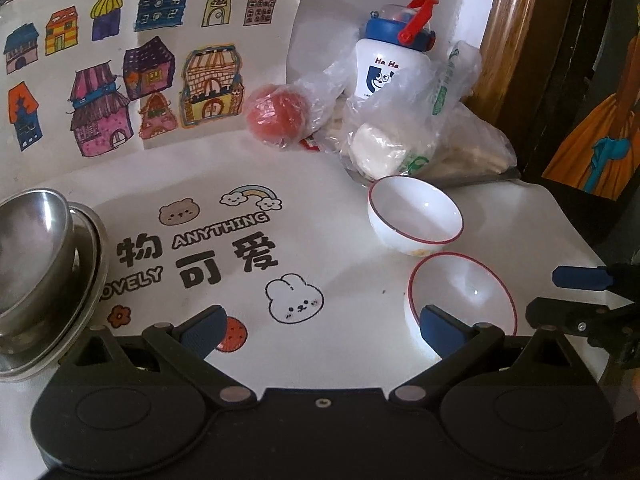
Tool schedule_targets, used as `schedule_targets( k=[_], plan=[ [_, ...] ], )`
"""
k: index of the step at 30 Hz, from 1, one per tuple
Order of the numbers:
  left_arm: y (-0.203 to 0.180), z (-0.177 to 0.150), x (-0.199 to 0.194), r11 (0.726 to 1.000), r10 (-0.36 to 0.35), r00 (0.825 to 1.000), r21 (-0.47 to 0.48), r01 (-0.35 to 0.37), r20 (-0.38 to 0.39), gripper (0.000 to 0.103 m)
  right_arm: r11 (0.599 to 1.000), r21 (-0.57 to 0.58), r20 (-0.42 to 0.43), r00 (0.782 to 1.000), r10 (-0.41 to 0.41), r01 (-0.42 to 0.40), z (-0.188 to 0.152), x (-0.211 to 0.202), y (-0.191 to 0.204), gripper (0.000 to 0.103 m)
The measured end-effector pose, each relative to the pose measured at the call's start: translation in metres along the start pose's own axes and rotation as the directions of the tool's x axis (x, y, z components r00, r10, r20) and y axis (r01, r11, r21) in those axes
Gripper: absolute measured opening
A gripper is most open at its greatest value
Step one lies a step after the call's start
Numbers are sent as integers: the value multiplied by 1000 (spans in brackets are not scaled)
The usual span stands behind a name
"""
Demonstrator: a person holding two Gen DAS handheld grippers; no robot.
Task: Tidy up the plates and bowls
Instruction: 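Withdraw both grippers and move them to a white red-rimmed bowl, then close both grippers on the rim of the white red-rimmed bowl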
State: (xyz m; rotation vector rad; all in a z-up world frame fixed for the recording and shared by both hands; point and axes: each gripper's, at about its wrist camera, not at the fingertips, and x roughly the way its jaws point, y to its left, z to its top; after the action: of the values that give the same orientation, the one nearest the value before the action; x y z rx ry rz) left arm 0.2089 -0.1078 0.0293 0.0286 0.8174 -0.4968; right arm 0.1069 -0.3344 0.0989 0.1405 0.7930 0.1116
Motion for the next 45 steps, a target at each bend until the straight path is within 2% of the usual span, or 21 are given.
schedule_targets(
  k=[7,11,13,17,21,22,26,32,34,39,43,45],
  plan=[
    [-9,6,9,999,15,1000,46,-14,-23,101,1000,8,-4,1000,-15,15,3,6,-1,96],
    [-11,10,14,998,4,999,56,-2,-49,95,1000,4,-16,1000,-13,13,4,9,0,89],
    [-14,13,16,998,-18,998,60,22,-68,87,1000,4,-24,1000,-11,11,4,11,1,83],
    [-19,15,18,997,-40,995,69,47,-96,76,1000,16,-37,999,-1,1,5,14,-1,78],
    [-19,17,22,995,-80,989,46,86,-123,61,1000,31,-56,998,9,-7,4,17,-2,63],
    [-19,17,22,995,-91,988,37,96,-128,57,999,32,-59,998,7,-5,4,18,-2,62],
    [-21,18,23,993,-112,984,30,117,-140,50,999,38,-62,998,11,-9,4,18,-1,60],
    [-23,19,28,990,-137,977,20,142,-164,39,999,38,-71,997,17,-14,4,21,1,47],
    [-25,19,30,988,-148,975,15,152,-169,33,999,40,-70,997,19,-16,4,22,2,39],
    [-30,19,31,983,-175,970,19,180,-169,16,999,42,-79,996,37,-34,4,26,5,28],
    [-36,18,29,984,-164,973,40,173,-164,13,998,48,-86,995,55,-51,4,27,7,19],
    [-33,18,29,983,-173,971,25,179,-163,13,997,56,-85,995,57,-52,4,28,6,19]
  ],
)
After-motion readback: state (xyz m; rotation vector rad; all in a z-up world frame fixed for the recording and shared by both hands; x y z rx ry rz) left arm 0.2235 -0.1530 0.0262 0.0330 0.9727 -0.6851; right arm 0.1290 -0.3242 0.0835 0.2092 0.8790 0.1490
